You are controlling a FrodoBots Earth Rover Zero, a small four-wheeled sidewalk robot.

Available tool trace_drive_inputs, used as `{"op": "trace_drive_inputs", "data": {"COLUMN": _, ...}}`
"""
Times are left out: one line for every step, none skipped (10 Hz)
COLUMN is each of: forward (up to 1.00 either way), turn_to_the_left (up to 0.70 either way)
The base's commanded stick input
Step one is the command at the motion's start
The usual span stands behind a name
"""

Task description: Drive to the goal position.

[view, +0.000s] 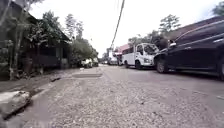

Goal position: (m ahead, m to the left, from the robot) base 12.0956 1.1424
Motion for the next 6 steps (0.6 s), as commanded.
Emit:
{"op": "trace_drive_inputs", "data": {"forward": 1.00, "turn_to_the_left": 0.00}}
{"op": "trace_drive_inputs", "data": {"forward": 1.00, "turn_to_the_left": 0.00}}
{"op": "trace_drive_inputs", "data": {"forward": 1.00, "turn_to_the_left": 0.00}}
{"op": "trace_drive_inputs", "data": {"forward": 1.00, "turn_to_the_left": 0.00}}
{"op": "trace_drive_inputs", "data": {"forward": 1.00, "turn_to_the_left": 0.00}}
{"op": "trace_drive_inputs", "data": {"forward": 1.00, "turn_to_the_left": 0.00}}
